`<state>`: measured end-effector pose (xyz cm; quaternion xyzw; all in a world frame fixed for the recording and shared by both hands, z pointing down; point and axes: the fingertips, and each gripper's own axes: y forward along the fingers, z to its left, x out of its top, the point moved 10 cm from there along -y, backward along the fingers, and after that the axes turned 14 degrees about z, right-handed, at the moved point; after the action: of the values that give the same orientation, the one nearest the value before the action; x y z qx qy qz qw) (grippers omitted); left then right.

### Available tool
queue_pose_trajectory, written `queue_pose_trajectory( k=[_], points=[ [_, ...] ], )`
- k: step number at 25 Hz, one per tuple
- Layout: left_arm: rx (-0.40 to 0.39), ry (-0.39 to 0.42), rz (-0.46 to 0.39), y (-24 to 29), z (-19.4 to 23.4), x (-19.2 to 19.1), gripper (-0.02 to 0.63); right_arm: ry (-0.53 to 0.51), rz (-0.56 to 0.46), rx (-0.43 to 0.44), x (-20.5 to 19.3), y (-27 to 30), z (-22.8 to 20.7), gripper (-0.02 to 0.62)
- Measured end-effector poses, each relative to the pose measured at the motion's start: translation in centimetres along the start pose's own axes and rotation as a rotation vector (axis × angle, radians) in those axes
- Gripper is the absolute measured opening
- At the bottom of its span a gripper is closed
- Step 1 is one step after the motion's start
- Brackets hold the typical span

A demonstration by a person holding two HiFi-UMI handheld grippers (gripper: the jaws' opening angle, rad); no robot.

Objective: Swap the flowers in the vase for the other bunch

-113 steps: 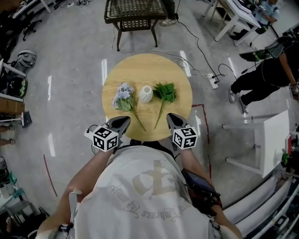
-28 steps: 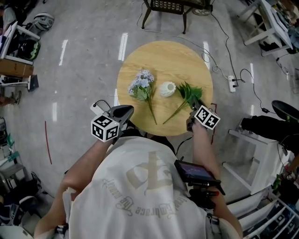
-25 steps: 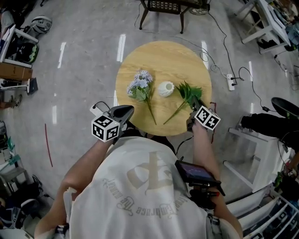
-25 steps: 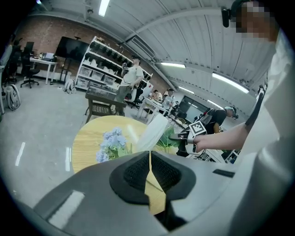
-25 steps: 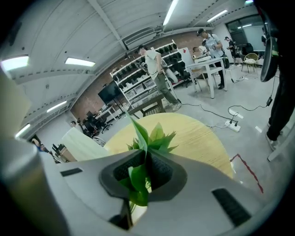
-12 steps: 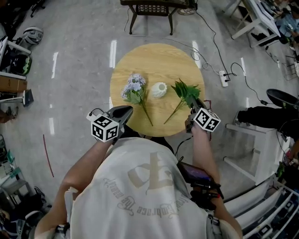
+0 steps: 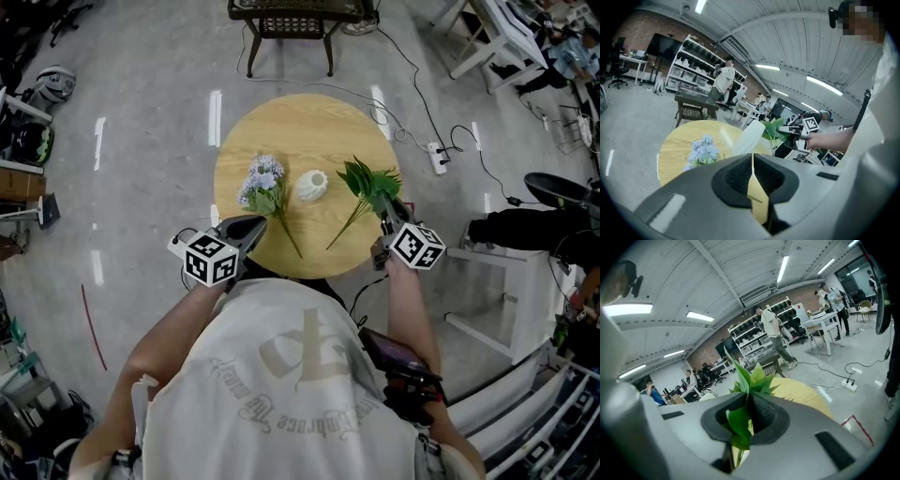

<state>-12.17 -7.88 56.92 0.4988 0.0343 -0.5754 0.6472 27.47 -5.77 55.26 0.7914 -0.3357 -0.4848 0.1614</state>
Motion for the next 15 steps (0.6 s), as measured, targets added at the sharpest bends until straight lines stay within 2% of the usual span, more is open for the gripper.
queue_pose_trajectory(
  k=[11, 15],
  points=[
    [-0.039, 0.02, 0.001, -0.7, 0.0, -0.3, 0.015, -0.077, -0.055, 0.031, 2.0, -2.3, 2.9, 0.018],
    [-0.035, 0.023, -0.006, -1.0, 0.4, 0.8, 0.015, -0.107, -0.079, 0.053, 4.1, -2.0, 3.4, 0.018]
  ],
)
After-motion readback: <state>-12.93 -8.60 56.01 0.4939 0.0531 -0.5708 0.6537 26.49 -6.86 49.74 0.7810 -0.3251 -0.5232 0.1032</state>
